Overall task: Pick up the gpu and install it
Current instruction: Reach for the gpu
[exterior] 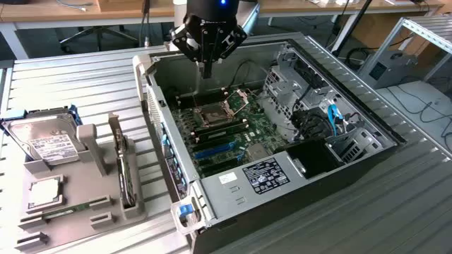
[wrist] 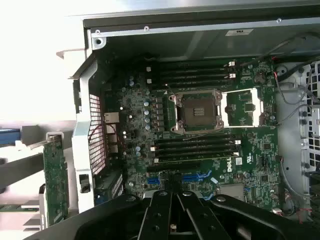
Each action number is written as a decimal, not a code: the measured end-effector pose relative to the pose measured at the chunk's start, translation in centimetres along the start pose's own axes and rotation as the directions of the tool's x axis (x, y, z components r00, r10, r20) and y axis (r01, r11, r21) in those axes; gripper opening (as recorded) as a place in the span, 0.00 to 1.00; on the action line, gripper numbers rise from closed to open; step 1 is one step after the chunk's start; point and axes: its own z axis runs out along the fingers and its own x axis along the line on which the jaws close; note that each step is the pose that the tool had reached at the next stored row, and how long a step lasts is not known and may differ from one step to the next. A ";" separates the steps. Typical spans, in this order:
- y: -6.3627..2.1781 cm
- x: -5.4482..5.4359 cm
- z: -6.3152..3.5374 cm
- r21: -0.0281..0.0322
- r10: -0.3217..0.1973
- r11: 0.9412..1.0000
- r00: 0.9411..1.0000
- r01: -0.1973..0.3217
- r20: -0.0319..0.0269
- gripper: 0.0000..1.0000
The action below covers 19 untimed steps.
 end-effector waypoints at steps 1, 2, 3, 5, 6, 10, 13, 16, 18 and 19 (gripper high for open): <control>0.00 0.0 0.00 0.000 0.000 1.000 1.000 0.000 0.000 0.11; -0.01 0.1 -0.01 0.000 0.000 1.000 1.000 0.000 0.000 0.11; -0.01 0.1 -0.01 0.000 0.000 1.000 1.000 0.000 0.000 0.11; -0.01 0.2 0.00 0.000 0.000 1.000 1.000 0.000 0.000 0.11; -0.01 0.2 -0.01 0.000 0.000 1.000 1.000 0.000 0.000 0.11; -0.03 0.3 -0.01 0.000 0.000 1.000 1.000 0.000 0.000 0.11; -0.03 0.5 -0.01 0.000 0.000 1.000 1.000 0.000 0.000 0.11; -0.05 0.6 -0.02 0.000 0.000 1.000 1.000 0.000 0.000 0.11; -0.05 0.7 -0.02 0.000 0.000 1.000 1.000 0.000 0.000 0.11; -0.06 0.7 -0.02 0.000 0.000 1.000 1.000 0.000 0.000 0.11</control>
